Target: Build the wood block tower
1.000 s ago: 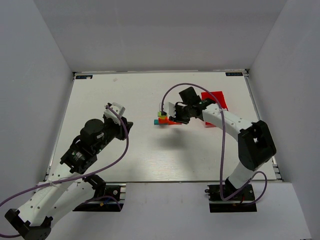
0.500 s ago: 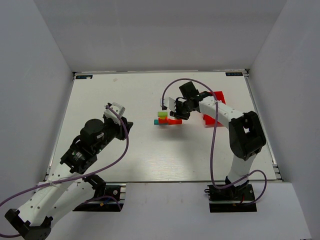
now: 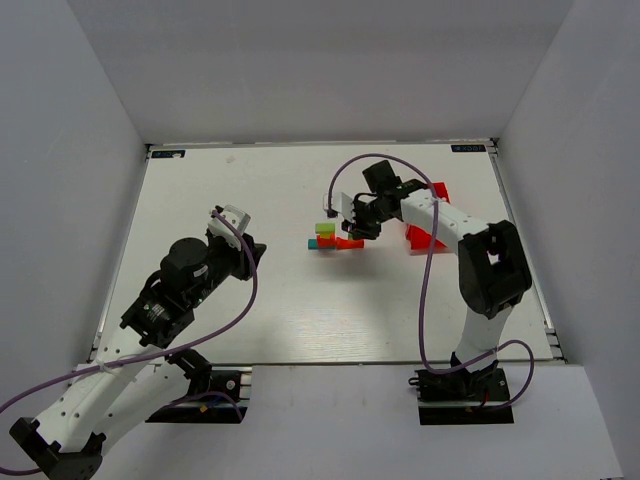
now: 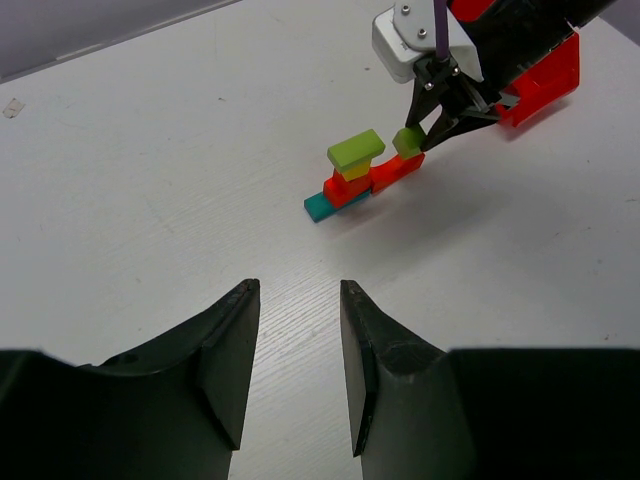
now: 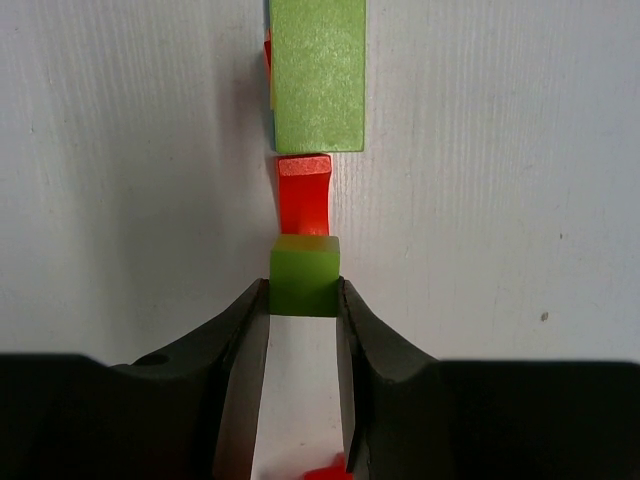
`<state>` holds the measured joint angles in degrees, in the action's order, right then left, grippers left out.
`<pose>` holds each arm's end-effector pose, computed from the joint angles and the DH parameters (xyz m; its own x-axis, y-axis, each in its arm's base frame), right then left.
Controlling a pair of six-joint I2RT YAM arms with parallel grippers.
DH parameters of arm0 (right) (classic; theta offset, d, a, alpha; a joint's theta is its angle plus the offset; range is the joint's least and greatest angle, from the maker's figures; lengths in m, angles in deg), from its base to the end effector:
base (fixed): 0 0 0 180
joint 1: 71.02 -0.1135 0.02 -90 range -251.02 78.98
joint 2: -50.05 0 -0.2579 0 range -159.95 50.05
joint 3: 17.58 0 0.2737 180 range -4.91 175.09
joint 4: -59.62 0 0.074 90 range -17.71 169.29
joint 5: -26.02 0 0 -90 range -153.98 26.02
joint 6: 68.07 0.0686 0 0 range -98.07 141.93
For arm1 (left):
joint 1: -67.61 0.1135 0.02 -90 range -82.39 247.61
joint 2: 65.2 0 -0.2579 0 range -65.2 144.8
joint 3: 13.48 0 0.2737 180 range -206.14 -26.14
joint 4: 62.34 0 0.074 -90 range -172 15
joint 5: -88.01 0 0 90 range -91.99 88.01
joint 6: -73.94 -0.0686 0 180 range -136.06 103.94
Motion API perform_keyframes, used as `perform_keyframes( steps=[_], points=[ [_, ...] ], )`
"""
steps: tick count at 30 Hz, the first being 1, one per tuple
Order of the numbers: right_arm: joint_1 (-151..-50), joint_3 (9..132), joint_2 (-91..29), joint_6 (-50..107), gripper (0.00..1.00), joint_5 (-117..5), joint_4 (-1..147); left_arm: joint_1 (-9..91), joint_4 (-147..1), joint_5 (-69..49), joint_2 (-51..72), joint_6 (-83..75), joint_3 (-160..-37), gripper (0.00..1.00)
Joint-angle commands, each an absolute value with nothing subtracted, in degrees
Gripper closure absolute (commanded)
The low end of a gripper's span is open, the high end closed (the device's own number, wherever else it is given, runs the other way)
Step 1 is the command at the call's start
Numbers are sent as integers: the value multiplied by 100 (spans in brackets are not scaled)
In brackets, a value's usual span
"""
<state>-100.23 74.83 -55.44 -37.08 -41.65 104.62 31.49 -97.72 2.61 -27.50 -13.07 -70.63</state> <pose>0.3610 0.2317 0.1834 0.1558 -0.8214 -0.5487 -0.9578 0.0101 -0.2872 0.1736 -0.1199 0.3233 -0.2488 0.1172 -0.9614 0.5130 0.8579 -0.0282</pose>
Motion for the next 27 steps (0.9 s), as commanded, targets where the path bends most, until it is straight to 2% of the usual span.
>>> perform_keyframes(
  steps=[1,27],
  points=[
    [-9941,7814,-5568,-3802,92,-3972,10568,3175,-9803,285,-2802,-1298,-7053,52],
    [-9879,7867,-5849,-3810,89,-3788,10630,3175,-9803,285,-2802,-1298,-7053,52]
  ],
)
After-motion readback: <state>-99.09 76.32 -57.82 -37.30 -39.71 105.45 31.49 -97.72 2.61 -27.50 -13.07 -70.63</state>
